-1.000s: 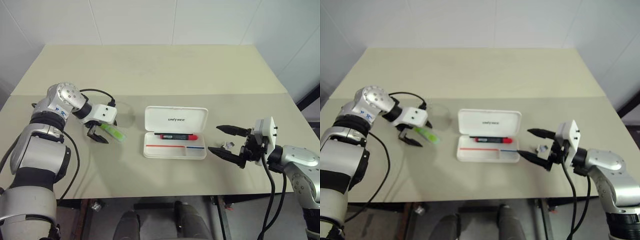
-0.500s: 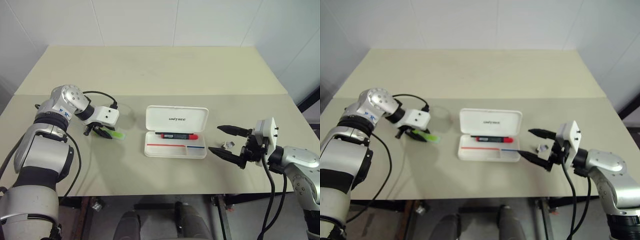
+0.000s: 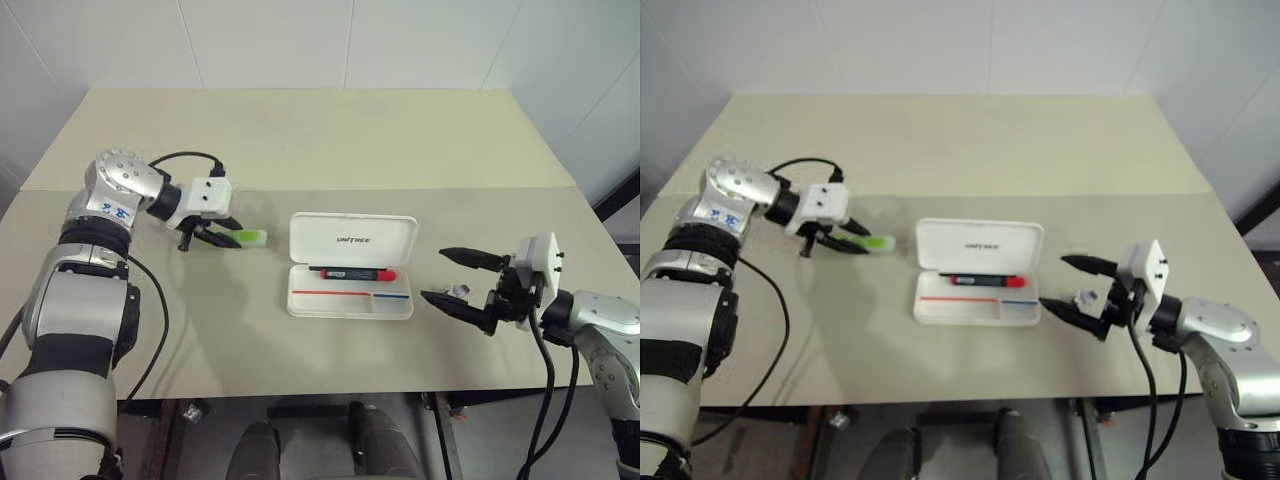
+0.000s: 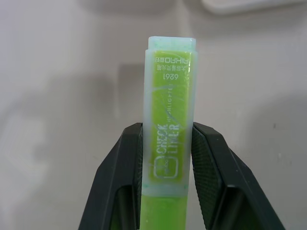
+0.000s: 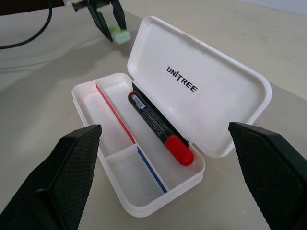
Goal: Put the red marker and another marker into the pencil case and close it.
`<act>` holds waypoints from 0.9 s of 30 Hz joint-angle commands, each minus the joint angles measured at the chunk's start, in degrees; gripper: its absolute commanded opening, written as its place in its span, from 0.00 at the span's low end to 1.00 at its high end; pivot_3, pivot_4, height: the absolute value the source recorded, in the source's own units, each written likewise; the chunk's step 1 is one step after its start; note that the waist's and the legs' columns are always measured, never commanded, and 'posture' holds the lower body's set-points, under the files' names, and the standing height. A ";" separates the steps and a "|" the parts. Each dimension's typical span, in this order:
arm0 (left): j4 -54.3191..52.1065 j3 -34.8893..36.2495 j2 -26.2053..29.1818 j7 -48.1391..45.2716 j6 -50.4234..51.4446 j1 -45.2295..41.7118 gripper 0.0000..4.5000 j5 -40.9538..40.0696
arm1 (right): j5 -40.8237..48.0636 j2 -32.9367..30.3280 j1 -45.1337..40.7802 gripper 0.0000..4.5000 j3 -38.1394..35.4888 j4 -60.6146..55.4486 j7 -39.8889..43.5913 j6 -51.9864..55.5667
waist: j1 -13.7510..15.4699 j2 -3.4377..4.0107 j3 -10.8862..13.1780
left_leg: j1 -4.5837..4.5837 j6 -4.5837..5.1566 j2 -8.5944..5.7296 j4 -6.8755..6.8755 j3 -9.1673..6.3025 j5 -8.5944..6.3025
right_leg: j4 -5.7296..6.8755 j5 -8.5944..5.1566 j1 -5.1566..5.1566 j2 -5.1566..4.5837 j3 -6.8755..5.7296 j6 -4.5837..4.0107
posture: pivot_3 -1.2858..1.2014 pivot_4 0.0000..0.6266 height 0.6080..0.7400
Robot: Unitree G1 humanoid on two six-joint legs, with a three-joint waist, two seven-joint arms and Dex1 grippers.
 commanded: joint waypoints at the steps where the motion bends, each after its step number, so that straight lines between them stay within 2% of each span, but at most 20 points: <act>1: -7.78 3.58 1.49 -4.11 4.41 -2.71 0.24 -5.68 | 1.21 -0.88 0.30 1.00 -2.01 -1.61 0.75 -0.64 | 0.00 0.00 0.00 | 0.00 0.00 0.00 0.00 0.00 0.00 | 0.00 0.00 0.00 0.00 0.00 0.00 | 0.52 0.24 1.00; 4: -17.92 6.35 0.71 -7.05 12.44 -1.75 0.24 -12.32 | 1.73 -0.62 0.71 1.00 -2.56 -1.73 1.50 -1.18 | -0.01 -0.03 0.03 | 0.01 0.00 0.00 0.01 0.00 0.00 | 0.01 0.00 0.00 0.00 0.01 0.00 | 0.52 0.24 1.00; 8: -38.25 6.19 0.23 -7.48 28.58 3.24 0.24 -20.30 | 2.17 -0.44 1.18 1.00 -3.01 -1.76 2.18 -1.68 | -0.06 -0.04 0.05 | 0.00 -0.01 0.01 0.01 0.01 0.00 | 0.01 0.00 0.02 0.00 0.07 0.04 | 0.52 0.24 1.00; 15: -64.09 0.54 -1.57 -0.79 46.12 11.69 0.24 -24.63 | 1.67 0.10 1.16 1.00 -2.41 -1.65 1.52 -2.21 | -0.24 -0.04 0.06 | 0.19 -0.02 0.01 0.07 0.26 -0.01 | 0.11 -0.02 0.01 0.11 0.45 0.09 | 0.52 0.24 1.00; 18: -70.08 -1.73 -2.47 1.59 53.37 12.83 0.24 -24.91 | 1.76 0.39 2.31 1.00 -2.81 -2.56 0.66 -2.14 | -0.21 -0.07 0.07 | 0.17 -0.02 0.01 0.20 0.33 -0.01 | 0.07 -0.07 0.02 0.12 0.55 -0.09 | 0.52 0.24 1.00; 19: -71.65 -2.85 -2.49 2.48 55.79 13.08 0.24 -24.48 | 1.78 0.41 2.90 1.00 -3.06 -2.92 0.45 -2.13 | -0.21 -0.07 0.07 | 0.18 -0.02 0.01 0.20 0.37 -0.01 | 0.04 -0.37 0.02 0.12 0.61 -0.64 | 0.52 0.24 1.00; 21: -74.15 -4.72 -2.72 4.21 59.17 13.70 0.24 -23.86 | 1.90 0.37 4.12 1.00 -3.58 -3.59 0.02 -2.15 | -0.23 -0.07 0.07 | 0.23 -0.02 0.01 0.21 0.42 -0.01 | 0.05 -0.39 0.04 0.12 0.66 -0.68 | 0.52 0.24 1.00; 27: -76.90 -11.53 -2.22 8.21 60.22 16.53 0.24 -19.62 | 2.18 0.69 6.41 1.00 -4.53 -5.37 -1.56 -2.05 | -0.57 -0.07 0.08 | 0.27 -0.02 0.01 0.21 0.47 -0.01 | 0.05 -0.39 0.03 0.16 0.72 -0.68 | 0.52 0.24 1.00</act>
